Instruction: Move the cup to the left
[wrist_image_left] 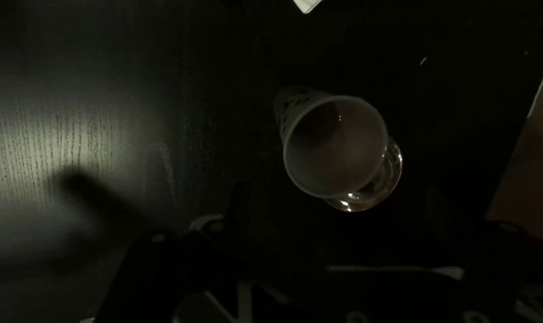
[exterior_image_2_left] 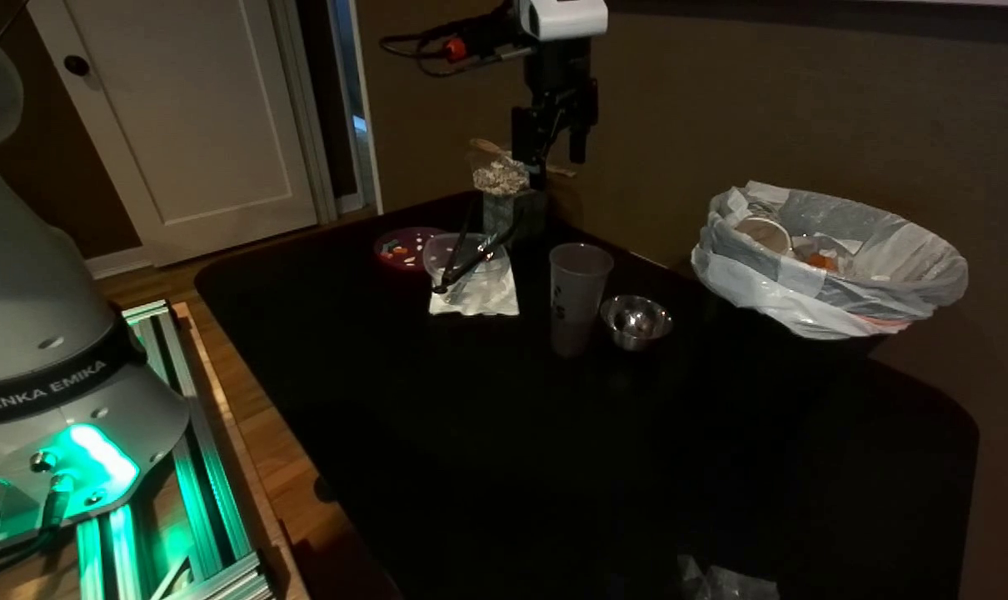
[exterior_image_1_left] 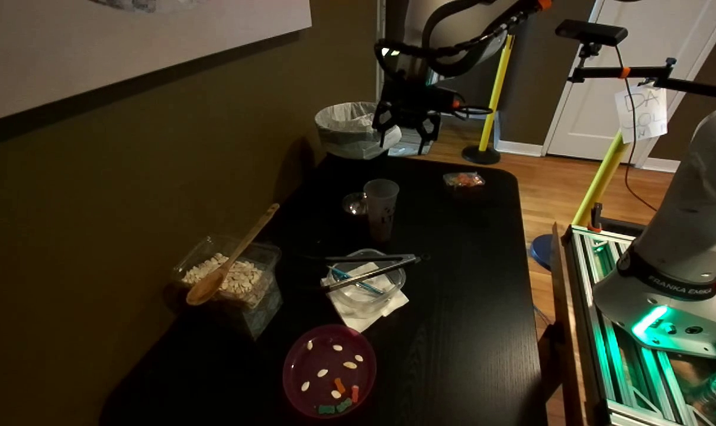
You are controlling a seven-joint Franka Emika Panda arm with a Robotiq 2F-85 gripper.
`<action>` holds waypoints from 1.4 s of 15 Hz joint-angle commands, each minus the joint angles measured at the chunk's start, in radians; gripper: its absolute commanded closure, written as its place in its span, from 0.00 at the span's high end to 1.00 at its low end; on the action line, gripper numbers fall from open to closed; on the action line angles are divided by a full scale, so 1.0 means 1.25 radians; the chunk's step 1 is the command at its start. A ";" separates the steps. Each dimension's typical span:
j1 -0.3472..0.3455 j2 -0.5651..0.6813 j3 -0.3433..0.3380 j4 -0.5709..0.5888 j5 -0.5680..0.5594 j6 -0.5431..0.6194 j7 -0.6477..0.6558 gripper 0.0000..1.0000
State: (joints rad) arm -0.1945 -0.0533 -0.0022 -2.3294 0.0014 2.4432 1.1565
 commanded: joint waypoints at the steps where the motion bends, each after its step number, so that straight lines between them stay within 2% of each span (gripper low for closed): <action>1: 0.019 0.099 -0.031 0.022 -0.057 0.013 0.065 1.00; 4: 0.032 0.171 -0.056 0.034 -0.046 0.010 0.065 1.00; 8: 0.056 0.249 -0.075 0.054 -0.001 0.091 0.034 1.00; 11: 0.075 0.278 -0.089 0.067 0.007 0.131 0.032 1.00; 15: 0.096 0.309 -0.112 0.092 0.008 0.135 0.045 1.00; 16: 0.099 0.314 -0.117 0.096 0.009 0.134 0.045 0.92; 17: 0.101 0.319 -0.120 0.100 0.012 0.134 0.044 0.73; 21: 0.103 0.337 -0.129 0.112 0.025 0.132 0.040 0.42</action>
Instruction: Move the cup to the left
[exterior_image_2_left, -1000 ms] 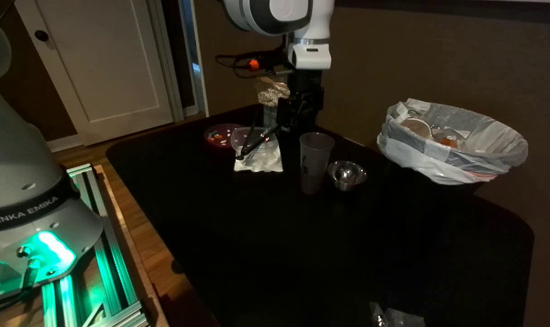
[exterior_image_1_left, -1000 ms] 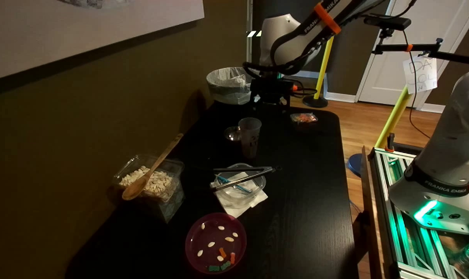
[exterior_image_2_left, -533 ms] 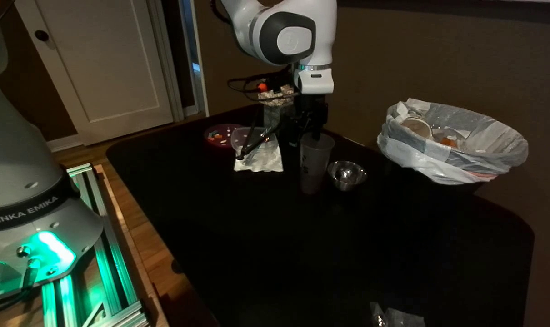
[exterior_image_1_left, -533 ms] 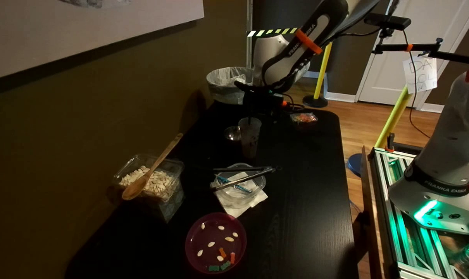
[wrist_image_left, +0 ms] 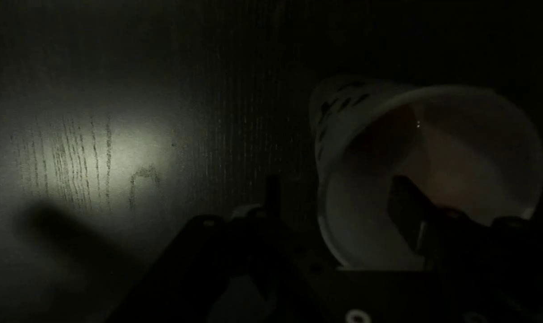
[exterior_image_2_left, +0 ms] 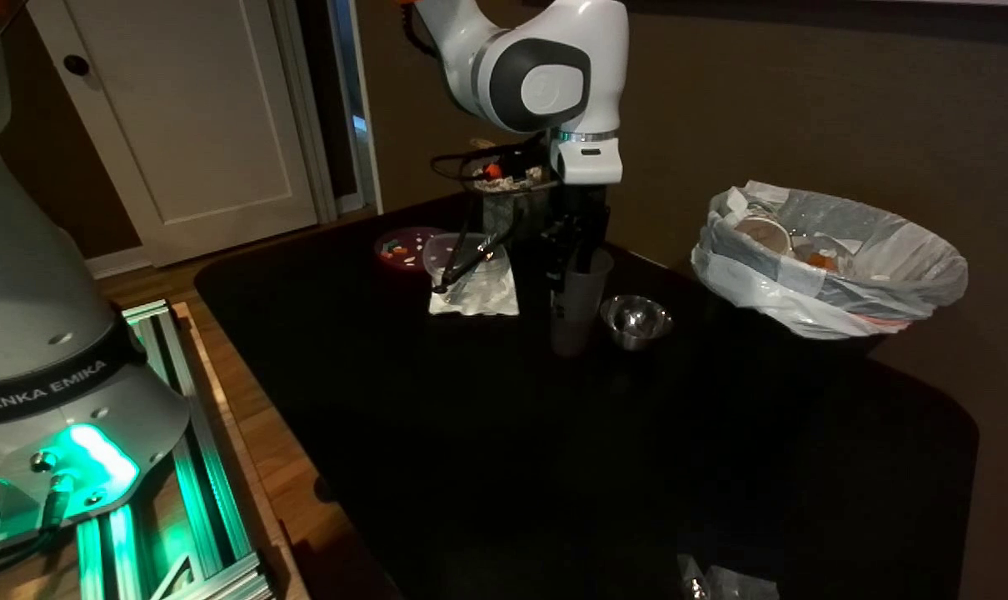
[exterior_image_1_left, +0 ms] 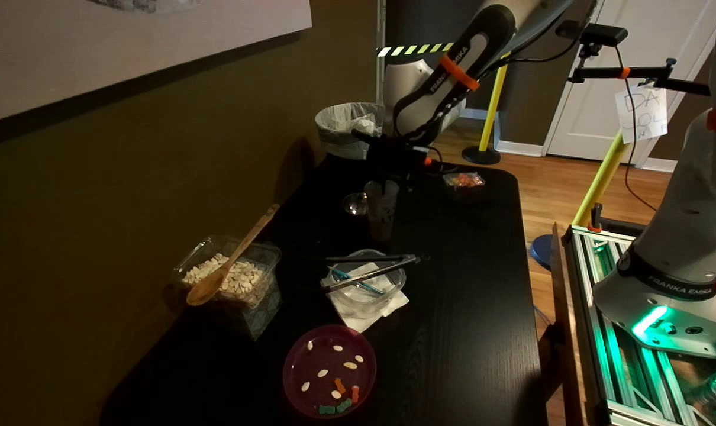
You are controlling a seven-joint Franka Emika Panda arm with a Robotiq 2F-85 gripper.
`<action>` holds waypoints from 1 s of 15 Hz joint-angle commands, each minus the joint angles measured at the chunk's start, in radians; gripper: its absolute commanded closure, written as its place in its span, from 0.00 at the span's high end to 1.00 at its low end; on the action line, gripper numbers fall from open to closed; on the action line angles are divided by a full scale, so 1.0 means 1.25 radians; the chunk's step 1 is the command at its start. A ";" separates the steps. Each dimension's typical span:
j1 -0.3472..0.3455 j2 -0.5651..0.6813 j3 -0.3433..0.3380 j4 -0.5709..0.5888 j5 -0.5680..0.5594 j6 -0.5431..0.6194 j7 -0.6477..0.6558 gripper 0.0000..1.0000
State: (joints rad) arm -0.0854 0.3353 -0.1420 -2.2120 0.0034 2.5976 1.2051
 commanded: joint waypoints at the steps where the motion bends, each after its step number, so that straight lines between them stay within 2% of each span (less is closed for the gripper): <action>1: 0.016 0.029 -0.018 0.021 0.028 0.009 0.001 0.34; 4: 0.018 0.035 -0.022 0.026 0.035 0.009 0.000 0.11; 6: 0.019 0.037 -0.023 0.027 0.041 0.008 -0.001 0.00; 11: 0.016 0.016 -0.020 0.016 0.046 -0.006 -0.031 0.01; 15: 0.037 -0.069 -0.037 -0.051 -0.046 -0.009 -0.147 0.01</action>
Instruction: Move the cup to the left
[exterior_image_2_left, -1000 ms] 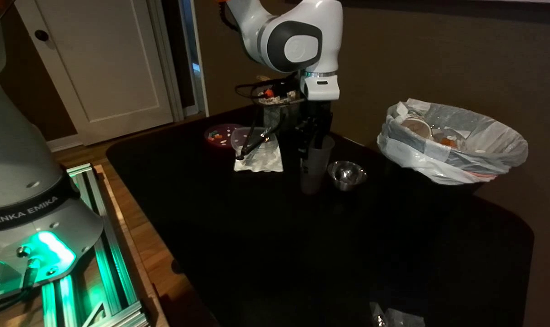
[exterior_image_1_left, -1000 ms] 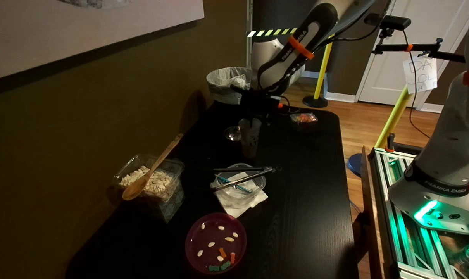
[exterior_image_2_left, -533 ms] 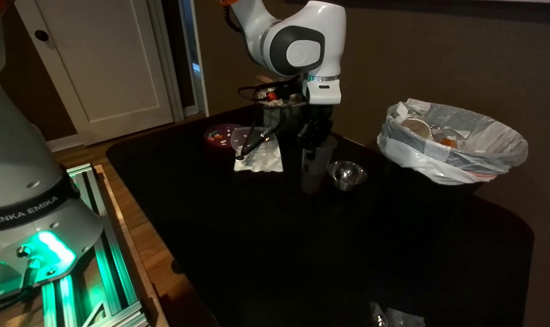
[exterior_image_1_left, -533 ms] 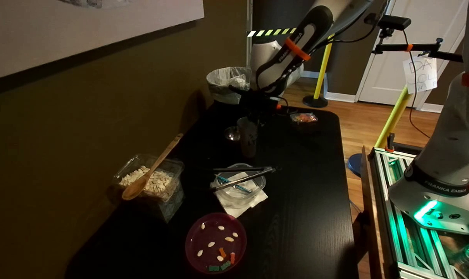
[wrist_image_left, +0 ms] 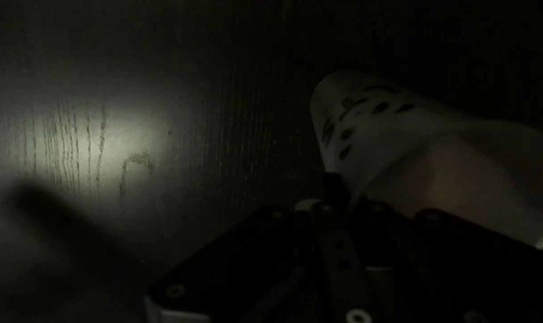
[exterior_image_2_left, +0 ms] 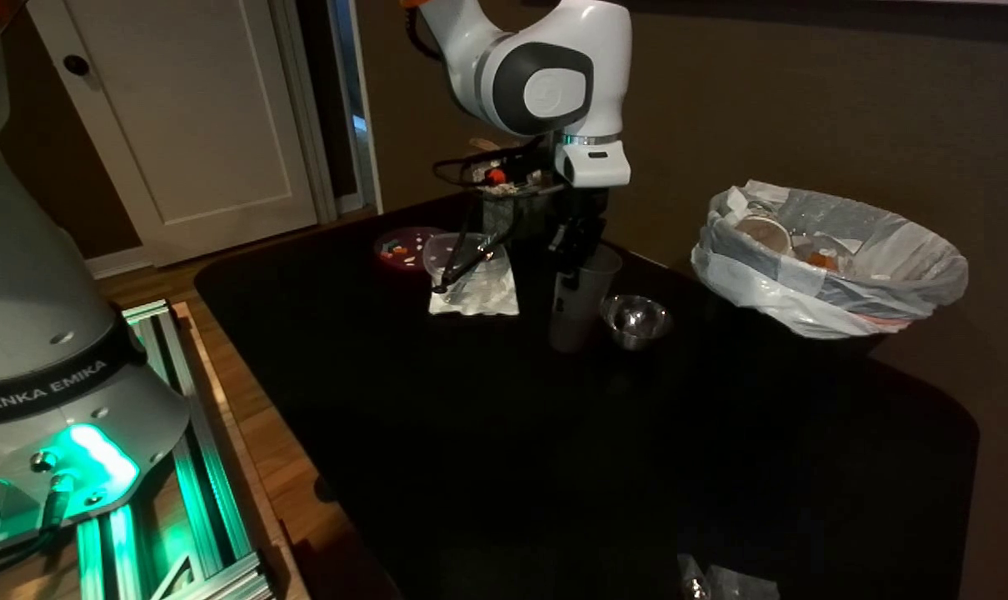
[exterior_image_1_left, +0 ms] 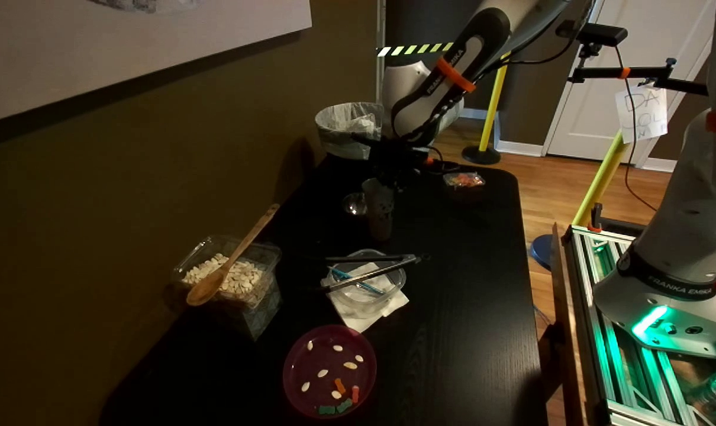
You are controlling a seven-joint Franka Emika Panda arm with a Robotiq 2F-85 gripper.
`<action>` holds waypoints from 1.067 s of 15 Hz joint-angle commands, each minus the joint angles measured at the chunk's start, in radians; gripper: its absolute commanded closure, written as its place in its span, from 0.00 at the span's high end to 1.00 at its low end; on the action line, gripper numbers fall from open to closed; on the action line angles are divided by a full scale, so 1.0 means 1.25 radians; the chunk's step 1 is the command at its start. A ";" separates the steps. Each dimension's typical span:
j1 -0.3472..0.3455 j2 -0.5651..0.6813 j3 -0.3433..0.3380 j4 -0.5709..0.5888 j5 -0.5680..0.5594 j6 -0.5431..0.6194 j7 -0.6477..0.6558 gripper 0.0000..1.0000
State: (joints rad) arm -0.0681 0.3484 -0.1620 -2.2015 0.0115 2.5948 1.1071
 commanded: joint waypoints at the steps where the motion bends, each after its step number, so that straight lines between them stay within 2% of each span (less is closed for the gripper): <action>1: 0.026 -0.102 -0.022 -0.075 -0.070 -0.006 -0.099 0.01; 3: 0.030 -0.150 -0.026 -0.112 -0.113 0.000 -0.150 0.01; 5: 0.020 -0.208 -0.011 -0.156 -0.119 -0.003 -0.234 0.01; 9: 0.009 -0.325 0.012 -0.244 -0.093 0.001 -0.400 0.01; 13: 0.008 -0.447 0.044 -0.315 -0.070 -0.017 -0.491 0.01; 16: 0.023 -0.522 0.076 -0.350 -0.013 -0.042 -0.549 0.01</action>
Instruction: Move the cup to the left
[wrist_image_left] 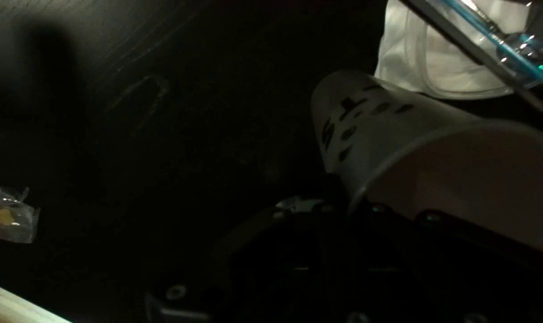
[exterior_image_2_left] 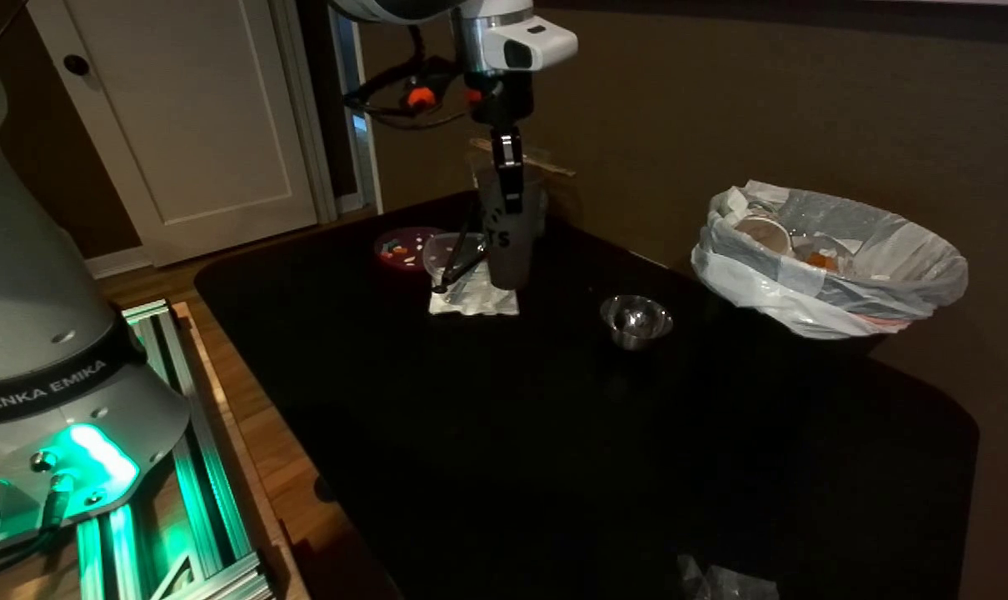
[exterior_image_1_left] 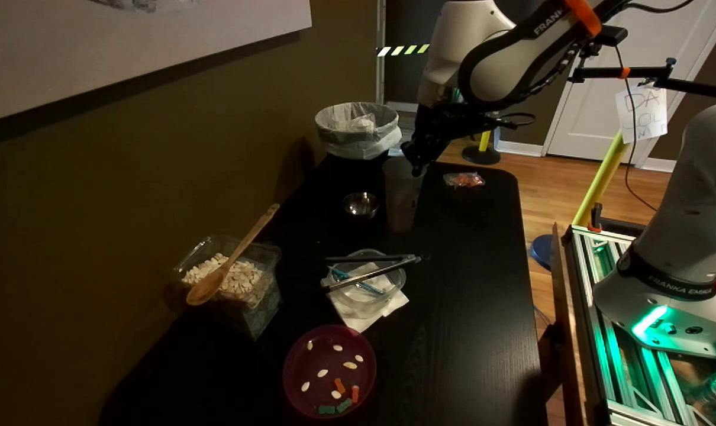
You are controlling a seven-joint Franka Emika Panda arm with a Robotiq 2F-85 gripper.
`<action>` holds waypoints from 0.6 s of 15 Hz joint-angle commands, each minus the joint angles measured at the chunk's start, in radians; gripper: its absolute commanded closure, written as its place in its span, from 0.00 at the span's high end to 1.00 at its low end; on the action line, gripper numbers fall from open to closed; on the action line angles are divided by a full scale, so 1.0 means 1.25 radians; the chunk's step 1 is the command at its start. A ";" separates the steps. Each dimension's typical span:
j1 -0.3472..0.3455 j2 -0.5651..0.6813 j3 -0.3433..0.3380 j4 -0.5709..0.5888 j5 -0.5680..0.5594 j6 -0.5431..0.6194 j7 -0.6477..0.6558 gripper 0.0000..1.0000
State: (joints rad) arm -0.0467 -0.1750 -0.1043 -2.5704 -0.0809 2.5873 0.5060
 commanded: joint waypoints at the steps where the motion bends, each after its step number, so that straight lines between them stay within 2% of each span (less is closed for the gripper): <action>1: 0.015 -0.124 0.042 -0.062 0.082 -0.052 -0.090 0.01; 5: 0.047 -0.183 0.084 -0.076 0.134 -0.142 -0.156 0.01; 9: 0.075 -0.226 0.118 -0.090 0.146 -0.213 -0.195 0.01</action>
State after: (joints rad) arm 0.0284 -0.3881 0.0230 -2.6502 0.0708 2.3750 0.3141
